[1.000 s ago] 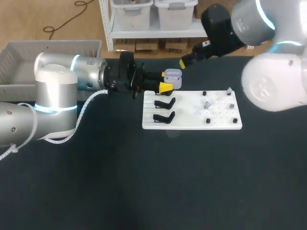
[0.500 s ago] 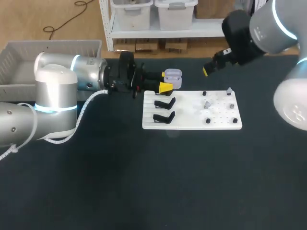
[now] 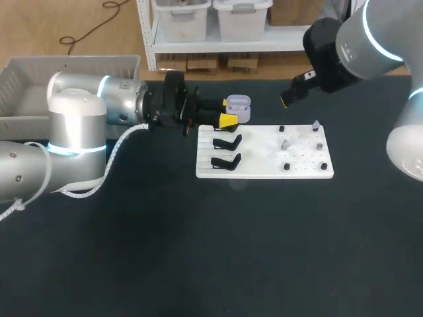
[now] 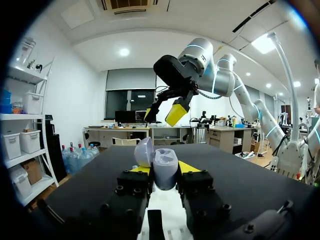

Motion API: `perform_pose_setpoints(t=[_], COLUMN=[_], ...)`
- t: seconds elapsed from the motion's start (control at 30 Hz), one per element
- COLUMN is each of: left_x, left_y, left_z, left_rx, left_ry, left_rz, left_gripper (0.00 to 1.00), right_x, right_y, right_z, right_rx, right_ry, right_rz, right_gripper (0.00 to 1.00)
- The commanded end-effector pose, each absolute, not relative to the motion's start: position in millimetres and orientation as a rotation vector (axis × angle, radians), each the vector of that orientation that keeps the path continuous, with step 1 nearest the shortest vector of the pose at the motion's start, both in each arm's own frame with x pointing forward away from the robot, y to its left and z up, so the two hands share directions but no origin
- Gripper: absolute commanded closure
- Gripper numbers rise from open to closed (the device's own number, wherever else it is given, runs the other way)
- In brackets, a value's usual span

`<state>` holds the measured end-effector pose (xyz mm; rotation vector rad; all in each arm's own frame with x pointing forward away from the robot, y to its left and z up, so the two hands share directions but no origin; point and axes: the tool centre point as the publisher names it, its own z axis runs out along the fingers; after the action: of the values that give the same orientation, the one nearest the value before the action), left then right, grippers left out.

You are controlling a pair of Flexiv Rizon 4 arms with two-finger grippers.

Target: Pick up each earbud case from the left stands, insert the matching earbuds, close the lid, and place the case in the box.

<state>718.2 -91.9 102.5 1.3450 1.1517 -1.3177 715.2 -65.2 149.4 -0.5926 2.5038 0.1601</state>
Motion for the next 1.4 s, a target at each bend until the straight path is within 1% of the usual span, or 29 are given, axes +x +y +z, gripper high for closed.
perform_pose_setpoints(t=[0.03,0.2,0.43,0.73,1.13,1.4], left_x=[718.7,718.7,718.7,718.7,718.7,718.7], left_y=[-91.9,-91.9,-91.9,-91.9,-91.9,-91.9], left_z=[102.3,102.3,102.3,102.3,102.3,102.3], left_rx=[1.346,1.346,1.346,1.346,1.346,1.346], left_ry=[1.152,1.152,1.152,1.152,1.152,1.152], left_rz=[-1.318,-1.318,-1.318,-1.318,-1.318,-1.318], left_gripper=[1.0,1.0,1.0,1.0,1.0,1.0], right_x=[712.3,712.3,750.0,776.7,758.9,754.8], right_y=[-64.4,-64.4,-68.4,-83.1,-106.5,-120.5], right_z=[148.8,148.8,148.3,133.3,86.4,67.8], right_rx=[-0.571,-0.571,-0.523,-0.407,-0.305,-0.249], right_ry=[2.493,2.493,2.552,2.711,2.865,2.885], right_rz=[0.11,0.11,0.018,-0.094,-0.194,-0.275], right_gripper=[0.0,0.0,0.0,0.0,0.0,0.0])
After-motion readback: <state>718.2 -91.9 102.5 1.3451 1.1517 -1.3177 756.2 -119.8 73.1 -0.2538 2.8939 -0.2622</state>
